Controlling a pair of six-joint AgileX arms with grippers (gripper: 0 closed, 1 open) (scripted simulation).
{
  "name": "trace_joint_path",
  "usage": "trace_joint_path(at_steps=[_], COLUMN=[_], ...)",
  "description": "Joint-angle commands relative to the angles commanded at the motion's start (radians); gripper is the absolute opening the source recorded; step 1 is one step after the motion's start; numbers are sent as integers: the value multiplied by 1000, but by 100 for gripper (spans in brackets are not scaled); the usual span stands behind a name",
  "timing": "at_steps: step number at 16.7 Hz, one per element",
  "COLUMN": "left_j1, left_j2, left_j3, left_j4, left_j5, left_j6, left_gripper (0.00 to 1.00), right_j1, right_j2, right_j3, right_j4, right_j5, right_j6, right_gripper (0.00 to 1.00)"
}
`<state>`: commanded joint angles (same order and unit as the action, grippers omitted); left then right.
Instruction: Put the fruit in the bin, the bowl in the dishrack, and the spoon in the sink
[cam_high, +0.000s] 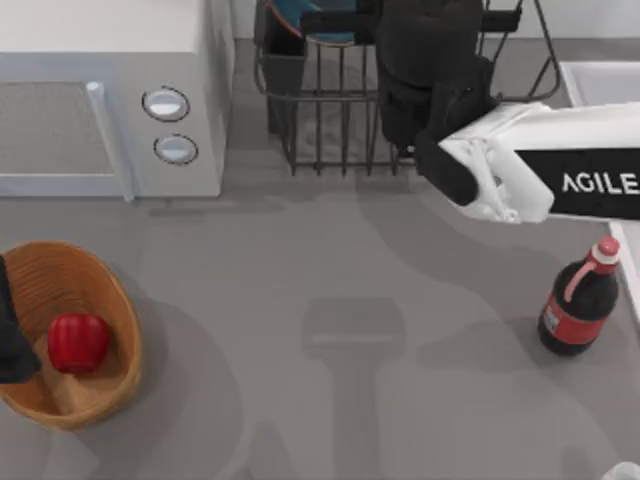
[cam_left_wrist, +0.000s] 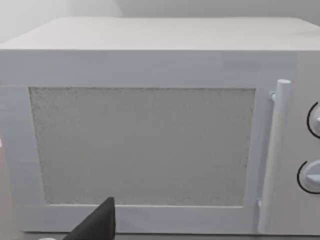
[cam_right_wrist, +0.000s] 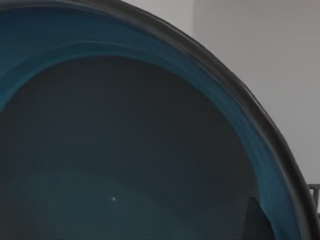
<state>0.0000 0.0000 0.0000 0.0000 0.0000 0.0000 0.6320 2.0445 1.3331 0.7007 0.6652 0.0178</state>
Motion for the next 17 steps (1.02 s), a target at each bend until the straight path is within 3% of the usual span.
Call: trace_joint_path(at_steps=[9, 17], left_j1=[0, 0], left_j2=[0, 0], left_j3=[0, 0], left_j4=[0, 0], left_j5=[0, 0], left_j6=[0, 0], left_gripper=[100, 100], right_j1=[0, 0], right_j2=[0, 0], right_j3=[0, 0], right_j4=[0, 0], right_j5=[0, 0], right_j6=[0, 0], right_gripper=[98, 100])
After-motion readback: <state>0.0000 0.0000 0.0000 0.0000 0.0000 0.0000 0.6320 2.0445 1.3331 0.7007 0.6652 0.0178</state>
